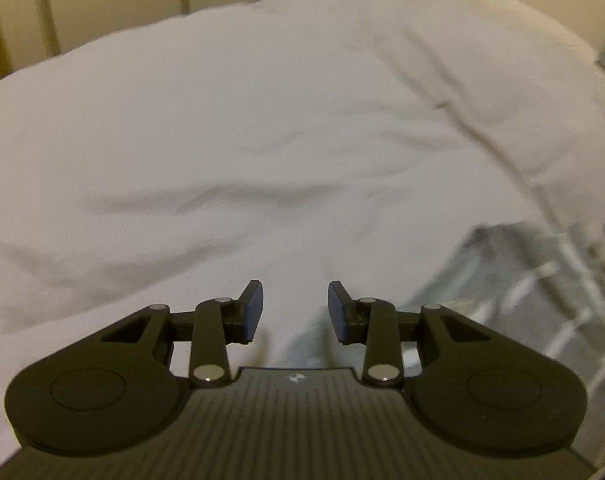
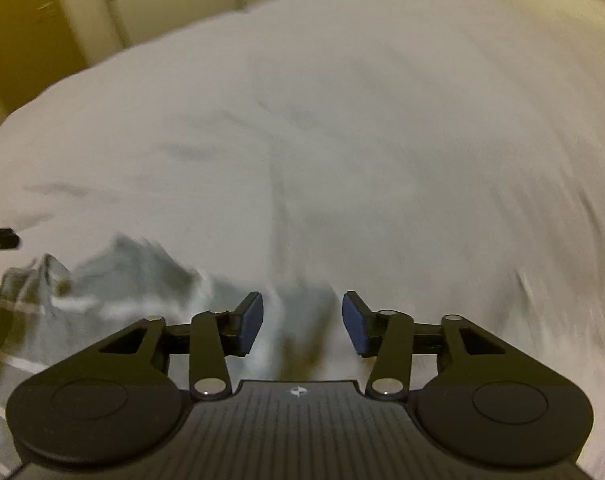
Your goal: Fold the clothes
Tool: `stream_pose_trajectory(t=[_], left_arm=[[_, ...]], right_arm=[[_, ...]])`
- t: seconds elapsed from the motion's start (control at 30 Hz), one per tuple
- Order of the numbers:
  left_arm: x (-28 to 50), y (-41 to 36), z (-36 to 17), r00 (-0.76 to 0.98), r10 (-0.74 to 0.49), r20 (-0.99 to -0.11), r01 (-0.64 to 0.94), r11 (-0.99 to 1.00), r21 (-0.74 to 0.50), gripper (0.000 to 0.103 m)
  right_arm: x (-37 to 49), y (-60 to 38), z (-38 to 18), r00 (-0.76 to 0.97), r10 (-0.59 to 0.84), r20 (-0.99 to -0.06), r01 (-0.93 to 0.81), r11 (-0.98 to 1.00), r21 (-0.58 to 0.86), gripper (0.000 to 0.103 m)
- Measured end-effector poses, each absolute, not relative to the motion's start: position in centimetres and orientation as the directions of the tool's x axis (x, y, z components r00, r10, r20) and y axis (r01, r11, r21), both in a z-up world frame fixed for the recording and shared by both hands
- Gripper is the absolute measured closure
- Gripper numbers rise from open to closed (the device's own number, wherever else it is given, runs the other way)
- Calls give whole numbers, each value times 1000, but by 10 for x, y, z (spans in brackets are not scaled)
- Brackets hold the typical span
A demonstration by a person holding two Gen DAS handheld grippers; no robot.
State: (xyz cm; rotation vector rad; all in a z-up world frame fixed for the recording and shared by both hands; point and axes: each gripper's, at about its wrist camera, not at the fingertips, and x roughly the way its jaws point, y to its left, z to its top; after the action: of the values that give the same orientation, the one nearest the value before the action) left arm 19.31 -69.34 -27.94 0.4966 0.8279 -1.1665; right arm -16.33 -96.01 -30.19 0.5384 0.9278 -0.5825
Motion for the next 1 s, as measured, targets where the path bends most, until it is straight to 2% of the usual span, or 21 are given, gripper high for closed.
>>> stream_pose_trajectory(t=[0.13, 0.3, 0.33, 0.37, 0.4, 0.47, 0.53, 0.6, 0.63, 0.7, 0.73, 0.8, 0.83, 1.0], left_arm=[[138, -719, -273, 21, -645, -764, 981, 161, -109, 73], [65, -760, -281, -132, -624, -770, 991, -73, -110, 73], [52, -768, -282, -146, -618, -772, 989, -113, -96, 73], [43, -776, -284, -159, -609, -777, 986, -140, -93, 73], [35, -783, -287, -177, -593, -786, 982, -161, -100, 72], [24, -795, -295, -196, -562, -803, 976, -192, -104, 72], [14, -803, -303, -201, -536, -820, 972, -216, -97, 72], [9, -813, -313, -176, -512, -841, 973, -220, -69, 72], [7, -816, -318, -164, -503, -849, 974, -217, -60, 72], [10, -818, -324, -147, -489, -860, 980, -190, -60, 72], [13, -817, -326, -138, -483, -865, 982, -180, -56, 72], [15, -816, -329, -120, -473, -873, 985, -169, -44, 72], [16, -815, -330, -114, -470, -875, 985, -166, -39, 72], [21, -812, -329, -107, -464, -879, 985, -172, -29, 72]], right_arm=[[-176, -965, -330, 498, -134, -857, 638, 725, 258, 55], [-158, -971, -364, 571, 25, -821, 583, 692, 427, 55], [-153, -970, -369, 574, 64, -816, 572, 683, 455, 63], [-148, -969, -373, 576, 103, -811, 560, 672, 484, 82], [-147, -967, -371, 571, 103, -814, 561, 675, 479, 85], [-148, -963, -361, 558, 74, -827, 573, 686, 448, 98], [-155, -955, -339, 510, -43, -859, 601, 732, 320, 100], [-160, -938, -311, 440, -223, -870, 612, 783, 108, 99], [-162, -928, -300, 452, -257, -854, 599, 797, 76, 98], [-164, -906, -283, 536, -185, -824, 497, 858, 130, 90], [-167, -900, -280, 561, -164, -811, 467, 872, 147, 91], [-174, -889, -275, 606, -131, -784, 418, 892, 174, 77], [-179, -894, -279, 601, -143, -786, 461, 866, 194, 66], [-222, -934, -312, 566, -151, -810, 644, 694, 321, 63]])
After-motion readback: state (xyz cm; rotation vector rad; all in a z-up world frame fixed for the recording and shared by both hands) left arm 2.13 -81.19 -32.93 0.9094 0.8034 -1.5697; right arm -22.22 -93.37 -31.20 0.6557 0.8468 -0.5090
